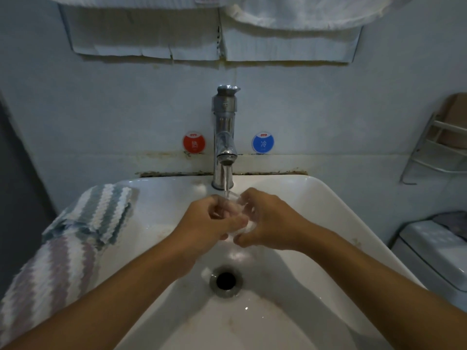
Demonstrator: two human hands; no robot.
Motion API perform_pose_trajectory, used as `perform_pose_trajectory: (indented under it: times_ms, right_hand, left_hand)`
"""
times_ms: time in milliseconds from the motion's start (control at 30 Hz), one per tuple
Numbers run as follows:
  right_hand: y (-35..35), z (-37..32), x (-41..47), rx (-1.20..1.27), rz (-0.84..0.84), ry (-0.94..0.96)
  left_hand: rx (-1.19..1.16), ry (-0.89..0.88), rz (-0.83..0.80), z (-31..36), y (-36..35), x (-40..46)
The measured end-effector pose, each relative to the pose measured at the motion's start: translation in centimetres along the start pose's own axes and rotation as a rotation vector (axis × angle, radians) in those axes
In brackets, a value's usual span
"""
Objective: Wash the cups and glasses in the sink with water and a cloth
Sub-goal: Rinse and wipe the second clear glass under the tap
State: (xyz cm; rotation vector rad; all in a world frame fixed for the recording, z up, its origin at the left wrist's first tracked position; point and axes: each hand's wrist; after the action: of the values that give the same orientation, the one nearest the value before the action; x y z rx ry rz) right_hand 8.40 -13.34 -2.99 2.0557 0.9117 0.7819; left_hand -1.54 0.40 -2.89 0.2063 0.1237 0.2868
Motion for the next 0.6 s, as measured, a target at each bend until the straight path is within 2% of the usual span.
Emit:
perform_pose_trajectory:
  times_ms: [200, 367, 500, 600]
  right_hand:
    - [-1.1, -0.8, -0.1, -0.172, 0.081, 0.194]
    - [-1.7, -0.2, 0.3, -0.26, 0.104, 0.215]
    - [-1.7, 0.1, 0.2, -0.275, 0.112, 0.173]
    - [-1.9, 0.1, 0.1, -0.289, 0.117, 0.2]
  left_hand:
    - [-0.016, 0.109, -0.166, 0.5, -0.7, -0.2]
    - [-0.035, 0.066, -0.139, 0.6, -0.4, -0.3]
    - [-0.07, 0.118, -0.044, 0.2, -0.3, 0.1]
    - [-0.061, 0.124, -0.092, 0.1, -0.5, 0.0]
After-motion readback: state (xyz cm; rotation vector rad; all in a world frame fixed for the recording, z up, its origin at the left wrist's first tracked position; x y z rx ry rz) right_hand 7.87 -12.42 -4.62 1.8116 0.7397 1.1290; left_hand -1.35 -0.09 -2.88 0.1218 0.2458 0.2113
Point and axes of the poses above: each hand's wrist, its own x-axis towards the middle knuckle, its own y-axis out of the back of the hand, z = x × y, and after that the axes turned 9 degrees about y, right-handed
